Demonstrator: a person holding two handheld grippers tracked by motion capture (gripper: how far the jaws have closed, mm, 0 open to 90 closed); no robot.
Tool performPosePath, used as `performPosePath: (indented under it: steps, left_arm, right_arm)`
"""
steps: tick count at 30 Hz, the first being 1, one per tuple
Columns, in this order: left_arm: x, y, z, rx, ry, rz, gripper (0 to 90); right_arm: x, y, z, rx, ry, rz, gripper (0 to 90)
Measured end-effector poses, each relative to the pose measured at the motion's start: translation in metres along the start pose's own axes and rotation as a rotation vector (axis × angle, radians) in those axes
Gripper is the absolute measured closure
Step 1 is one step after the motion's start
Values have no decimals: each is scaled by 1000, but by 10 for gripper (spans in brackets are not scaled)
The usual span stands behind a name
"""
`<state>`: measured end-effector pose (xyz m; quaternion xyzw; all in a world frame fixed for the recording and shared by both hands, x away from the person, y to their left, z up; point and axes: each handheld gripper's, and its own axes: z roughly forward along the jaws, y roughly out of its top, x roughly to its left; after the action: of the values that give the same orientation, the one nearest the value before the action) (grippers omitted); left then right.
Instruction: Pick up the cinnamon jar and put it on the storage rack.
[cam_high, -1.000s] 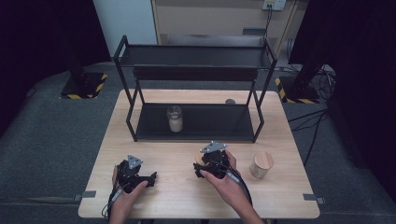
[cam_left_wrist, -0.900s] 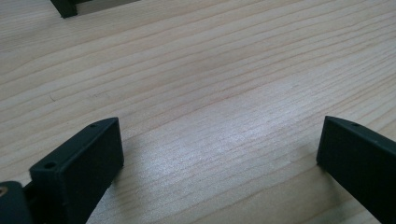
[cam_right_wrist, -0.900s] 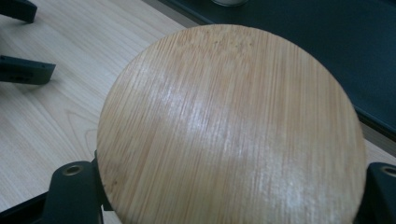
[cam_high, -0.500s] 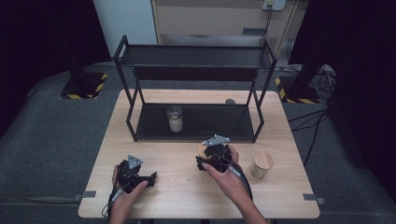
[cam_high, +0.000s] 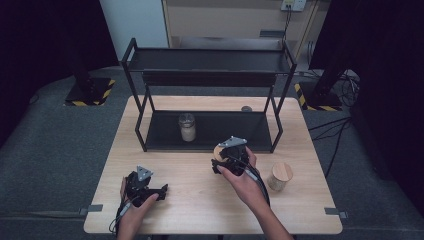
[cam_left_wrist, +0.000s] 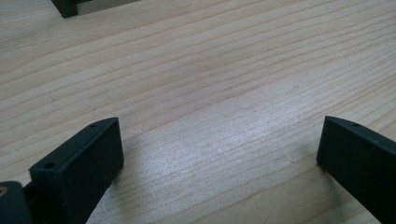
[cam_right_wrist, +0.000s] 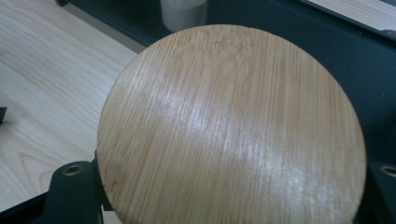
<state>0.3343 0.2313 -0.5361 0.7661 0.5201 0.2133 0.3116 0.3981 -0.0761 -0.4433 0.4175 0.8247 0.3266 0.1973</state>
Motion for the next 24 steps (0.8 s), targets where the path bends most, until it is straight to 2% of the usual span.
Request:
performPosePath:
  steps: [7,17,24]
  left_arm:
    - [0,0,0,0,0,0,0]
    - [0,0,0,0,-1,-1,0]
    - [0,0,0,0,-1,-1,0]
  right_arm:
    - [-6,15,9,0,-23,9,253]
    - [-18,35,30,-39,-59,29,253]
    - [-26,45,42,-17,-76,39,253]
